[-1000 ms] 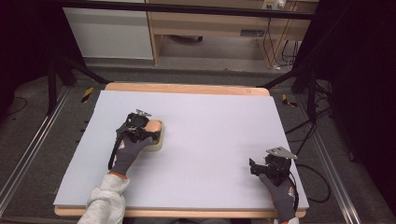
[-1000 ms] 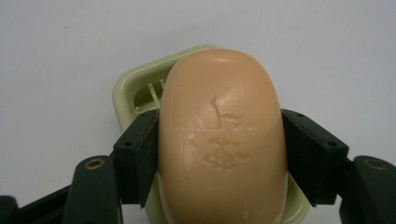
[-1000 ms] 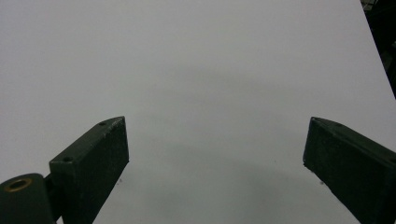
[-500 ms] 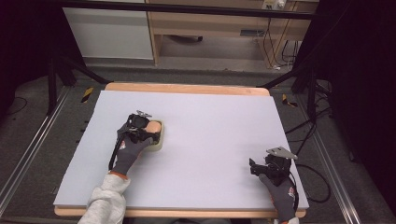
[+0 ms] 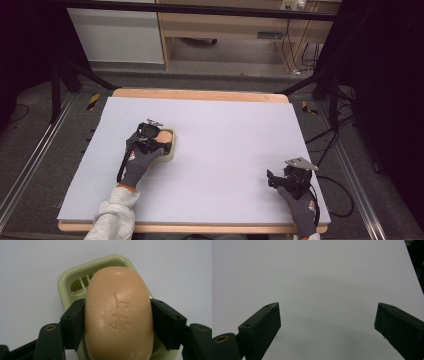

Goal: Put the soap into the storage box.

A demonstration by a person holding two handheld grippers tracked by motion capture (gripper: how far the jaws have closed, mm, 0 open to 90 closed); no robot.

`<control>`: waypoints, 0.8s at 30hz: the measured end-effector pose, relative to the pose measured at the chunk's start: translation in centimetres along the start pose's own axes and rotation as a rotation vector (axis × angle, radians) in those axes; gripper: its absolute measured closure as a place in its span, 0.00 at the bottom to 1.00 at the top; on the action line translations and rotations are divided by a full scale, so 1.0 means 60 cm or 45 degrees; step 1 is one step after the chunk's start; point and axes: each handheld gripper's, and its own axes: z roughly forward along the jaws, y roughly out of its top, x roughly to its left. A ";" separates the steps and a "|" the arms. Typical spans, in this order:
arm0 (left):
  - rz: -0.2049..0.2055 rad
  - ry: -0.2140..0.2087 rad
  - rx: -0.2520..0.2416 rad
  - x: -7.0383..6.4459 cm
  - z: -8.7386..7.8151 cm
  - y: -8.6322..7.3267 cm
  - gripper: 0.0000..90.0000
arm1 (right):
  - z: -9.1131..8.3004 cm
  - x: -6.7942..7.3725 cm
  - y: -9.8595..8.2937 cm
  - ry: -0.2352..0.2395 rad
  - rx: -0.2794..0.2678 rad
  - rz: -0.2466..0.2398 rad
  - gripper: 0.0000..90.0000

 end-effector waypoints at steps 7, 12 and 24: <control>-0.021 -0.013 -0.051 0.006 -0.016 0.003 0.33 | 0.000 0.000 0.000 -0.002 0.002 0.001 0.08; -0.034 -0.041 -0.107 0.008 -0.040 0.006 0.31 | -0.001 0.000 0.000 -0.002 -0.003 -0.001 0.08; 0.002 -0.081 -0.179 -0.004 -0.078 -0.011 0.28 | -0.004 -0.003 -0.001 -0.014 -0.010 0.009 0.07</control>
